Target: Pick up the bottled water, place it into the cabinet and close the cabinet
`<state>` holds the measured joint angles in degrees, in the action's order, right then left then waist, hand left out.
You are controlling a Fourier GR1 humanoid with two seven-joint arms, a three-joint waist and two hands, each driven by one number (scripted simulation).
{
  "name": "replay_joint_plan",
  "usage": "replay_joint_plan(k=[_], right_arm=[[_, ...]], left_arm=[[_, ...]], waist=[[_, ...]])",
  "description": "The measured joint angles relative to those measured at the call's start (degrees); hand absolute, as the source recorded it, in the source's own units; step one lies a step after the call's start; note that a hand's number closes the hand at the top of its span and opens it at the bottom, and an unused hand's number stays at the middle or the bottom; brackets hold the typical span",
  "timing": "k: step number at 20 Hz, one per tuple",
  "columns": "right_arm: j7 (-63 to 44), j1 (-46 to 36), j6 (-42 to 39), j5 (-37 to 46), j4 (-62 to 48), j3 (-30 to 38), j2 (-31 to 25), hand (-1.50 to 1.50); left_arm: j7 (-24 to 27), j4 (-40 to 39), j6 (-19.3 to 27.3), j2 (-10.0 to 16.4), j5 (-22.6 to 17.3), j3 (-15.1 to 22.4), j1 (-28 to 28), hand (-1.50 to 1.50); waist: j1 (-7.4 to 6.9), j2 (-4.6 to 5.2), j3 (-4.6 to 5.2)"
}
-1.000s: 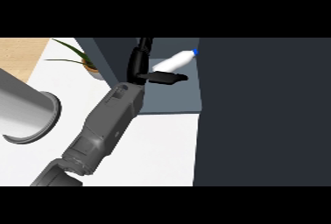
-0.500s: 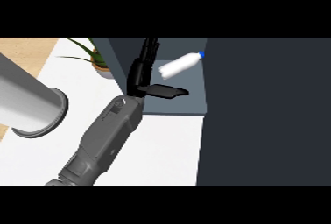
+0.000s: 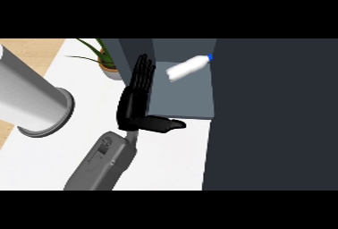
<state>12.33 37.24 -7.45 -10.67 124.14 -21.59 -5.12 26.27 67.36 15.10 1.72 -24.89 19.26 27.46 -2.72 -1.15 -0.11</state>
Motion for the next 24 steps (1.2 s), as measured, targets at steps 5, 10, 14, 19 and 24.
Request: replay_joint_plan(k=[5,10,14,19,24], right_arm=[[0.5,0.8,-0.2,2.0,1.2,-1.2,-1.1,-1.50],[-1.6,-1.1,-2.5,4.5,1.5,-2.2,-4.7,1.50],[-3.3,-0.8,-5.2,7.3,2.8,-4.8,-8.5,1.50],[-6.0,-1.5,-6.5,10.8,5.1,-8.0,-11.3,1.50],[-9.6,-3.3,-7.1,14.9,7.6,-9.2,-13.0,1.50]], left_arm=[[-6.3,19.8,2.0,3.9,0.0,4.6,-12.6,-1.50],[-9.7,36.1,3.9,7.8,1.3,9.0,-23.8,-1.50],[-8.7,45.2,3.4,11.8,0.9,9.1,-33.1,-1.50],[-5.8,53.3,1.9,16.4,0.1,6.7,-43.1,-1.50],[-3.1,58.9,-1.5,20.3,-2.8,2.9,-51.8,-1.50]], waist=[[0.52,0.21,0.04],[0.88,0.48,0.08],[1.10,0.76,0.06],[1.15,1.28,-0.06],[0.95,1.54,-0.14]])
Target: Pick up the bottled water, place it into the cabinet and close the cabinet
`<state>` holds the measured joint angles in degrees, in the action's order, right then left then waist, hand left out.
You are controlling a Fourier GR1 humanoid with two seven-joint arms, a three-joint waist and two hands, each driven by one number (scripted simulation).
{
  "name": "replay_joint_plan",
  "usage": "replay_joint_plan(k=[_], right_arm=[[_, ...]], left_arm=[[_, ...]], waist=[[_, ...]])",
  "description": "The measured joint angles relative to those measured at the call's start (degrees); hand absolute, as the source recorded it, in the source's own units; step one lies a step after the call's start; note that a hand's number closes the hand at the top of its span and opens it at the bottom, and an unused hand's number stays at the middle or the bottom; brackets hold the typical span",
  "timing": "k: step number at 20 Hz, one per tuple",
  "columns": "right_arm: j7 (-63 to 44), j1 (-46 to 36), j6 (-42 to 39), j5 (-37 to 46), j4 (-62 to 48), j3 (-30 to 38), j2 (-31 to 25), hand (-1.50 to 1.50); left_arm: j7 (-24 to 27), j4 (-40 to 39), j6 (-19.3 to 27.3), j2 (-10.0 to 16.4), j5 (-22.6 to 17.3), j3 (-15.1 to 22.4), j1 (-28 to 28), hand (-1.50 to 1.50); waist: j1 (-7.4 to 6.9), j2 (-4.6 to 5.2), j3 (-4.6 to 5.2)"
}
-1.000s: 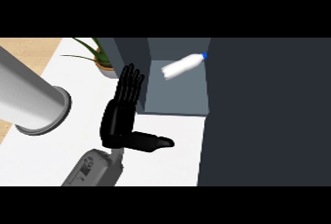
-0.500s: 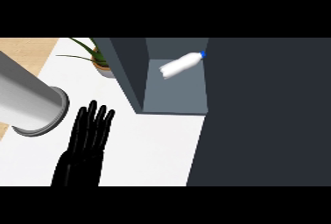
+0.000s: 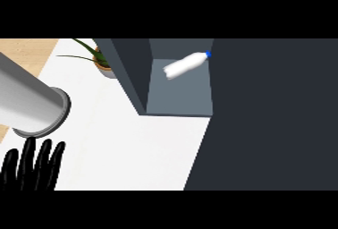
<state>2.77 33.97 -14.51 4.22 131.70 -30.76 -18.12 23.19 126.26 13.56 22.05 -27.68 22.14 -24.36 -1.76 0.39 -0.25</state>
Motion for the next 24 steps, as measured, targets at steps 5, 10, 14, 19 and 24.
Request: replay_joint_plan(k=[5,10,14,19,24], right_arm=[[-4.1,-1.7,-0.6,3.1,2.2,-0.7,-0.6,1.50],[-7.0,-5.2,-1.3,3.3,1.9,-0.1,1.2,1.50],[-10.6,-8.7,-1.0,1.9,1.4,0.5,4.4,1.50],[-15.1,-16.6,0.6,0.2,-3.5,0.5,10.4,1.50],[-22.2,-27.3,7.5,-4.2,-8.3,-4.1,15.2,1.50]], left_arm=[[1.5,3.6,-4.2,3.0,-4.5,-4.8,-6.5,-1.50],[2.6,4.9,-8.4,5.0,-8.2,-8.6,-10.4,-1.50],[3.2,5.6,-11.5,6.7,-10.6,-11.9,-13.2,-1.50],[4.6,5.3,-15.8,8.0,-13.2,-15.8,-16.5,-1.50],[5.8,5.0,-21.1,9.1,-17.4,-20.6,-20.3,-1.50]], waist=[[-0.35,0.08,0.04],[-1.06,0.12,0.14],[-1.85,0.02,0.26],[-2.35,-0.12,0.34],[-2.09,0.07,0.27]])
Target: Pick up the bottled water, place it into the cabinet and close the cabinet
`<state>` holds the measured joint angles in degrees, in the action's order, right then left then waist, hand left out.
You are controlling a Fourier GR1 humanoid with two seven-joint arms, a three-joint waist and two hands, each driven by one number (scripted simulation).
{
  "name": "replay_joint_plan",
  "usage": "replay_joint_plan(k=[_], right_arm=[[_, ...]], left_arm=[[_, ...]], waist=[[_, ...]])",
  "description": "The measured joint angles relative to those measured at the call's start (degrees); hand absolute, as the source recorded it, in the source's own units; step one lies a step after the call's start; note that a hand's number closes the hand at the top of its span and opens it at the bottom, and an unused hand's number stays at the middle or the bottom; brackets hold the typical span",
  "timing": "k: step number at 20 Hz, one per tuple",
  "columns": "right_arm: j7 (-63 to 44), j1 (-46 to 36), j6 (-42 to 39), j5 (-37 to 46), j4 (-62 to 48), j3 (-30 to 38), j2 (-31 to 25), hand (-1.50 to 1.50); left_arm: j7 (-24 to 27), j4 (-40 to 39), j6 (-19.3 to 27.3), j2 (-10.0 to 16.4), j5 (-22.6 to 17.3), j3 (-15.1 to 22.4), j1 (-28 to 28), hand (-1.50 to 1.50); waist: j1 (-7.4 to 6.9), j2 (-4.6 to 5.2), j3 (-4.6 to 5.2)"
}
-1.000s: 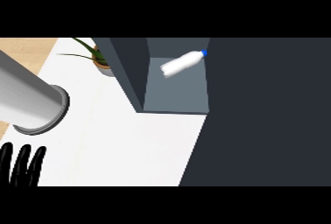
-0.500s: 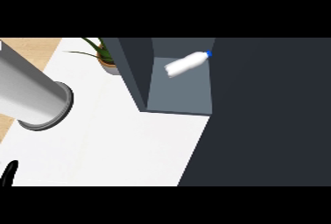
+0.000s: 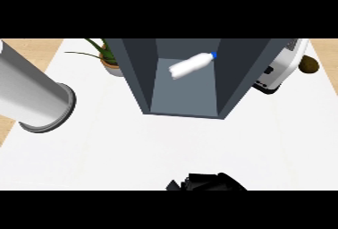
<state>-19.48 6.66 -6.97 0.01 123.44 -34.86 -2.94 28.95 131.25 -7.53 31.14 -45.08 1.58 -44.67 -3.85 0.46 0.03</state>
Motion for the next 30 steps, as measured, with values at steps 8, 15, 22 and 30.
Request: replay_joint_plan(k=[8,15,22,30], right_arm=[[-5.3,-18.0,8.0,-12.2,-12.1,2.5,1.4,1.50],[-4.8,-31.4,7.2,-22.3,-22.3,13.7,2.6,1.50],[-1.9,-40.8,-0.2,-27.5,-34.8,22.7,1.7,1.50],[0.0,-45.0,-8.3,-28.8,-42.3,24.1,0.9,1.50]], left_arm=[[1.7,-0.8,-8.0,-0.2,-5.5,-8.0,-6.6,-1.50],[2.0,-1.5,-13.5,-0.7,-9.4,-13.2,-10.3,-1.50],[0.8,-1.5,-17.7,-3.0,-11.5,-17.7,-12.9,-1.50],[-1.3,-3.0,-21.7,-4.1,-14.3,-21.5,-13.2,-1.50]], waist=[[0.70,0.15,0.17],[0.97,-0.01,0.15],[1.87,-0.53,0.06],[2.75,-1.68,-0.73]])
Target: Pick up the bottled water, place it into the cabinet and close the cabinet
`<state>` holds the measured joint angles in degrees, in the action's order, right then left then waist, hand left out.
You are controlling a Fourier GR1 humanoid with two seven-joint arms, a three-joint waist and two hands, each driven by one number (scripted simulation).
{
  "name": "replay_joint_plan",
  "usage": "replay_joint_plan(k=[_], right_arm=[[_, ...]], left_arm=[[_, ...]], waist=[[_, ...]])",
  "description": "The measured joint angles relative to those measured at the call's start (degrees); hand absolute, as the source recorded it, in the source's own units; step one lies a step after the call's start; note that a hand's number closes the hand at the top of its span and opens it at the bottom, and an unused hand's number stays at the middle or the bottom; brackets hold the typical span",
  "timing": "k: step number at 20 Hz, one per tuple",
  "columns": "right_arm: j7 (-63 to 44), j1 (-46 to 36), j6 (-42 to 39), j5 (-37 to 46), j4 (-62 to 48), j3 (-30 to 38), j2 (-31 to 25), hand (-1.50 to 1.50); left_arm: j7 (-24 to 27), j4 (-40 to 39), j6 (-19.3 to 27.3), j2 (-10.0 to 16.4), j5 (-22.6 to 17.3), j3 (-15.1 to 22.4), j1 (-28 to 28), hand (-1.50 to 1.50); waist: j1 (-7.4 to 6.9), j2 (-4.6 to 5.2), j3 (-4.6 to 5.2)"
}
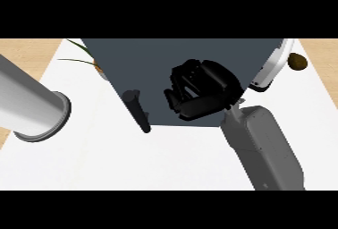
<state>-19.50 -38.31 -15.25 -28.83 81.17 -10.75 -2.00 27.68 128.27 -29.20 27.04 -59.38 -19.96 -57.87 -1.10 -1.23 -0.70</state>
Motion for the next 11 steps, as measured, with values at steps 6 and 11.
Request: replay_joint_plan(k=[6,11], right_arm=[[-1.0,-2.0,-2.5,-1.4,-2.5,0.7,0.5,1.50],[-1.3,-2.9,-4.1,-3.7,-3.8,0.9,0.6,1.50]], left_arm=[[-1.9,-0.9,-1.1,0.3,-1.8,-1.3,0.9,-1.50],[-3.1,-0.9,-2.2,0.2,-2.1,-1.7,1.4,-1.50]], waist=[[0.33,-0.25,-0.45],[0.24,-0.30,-0.72]])
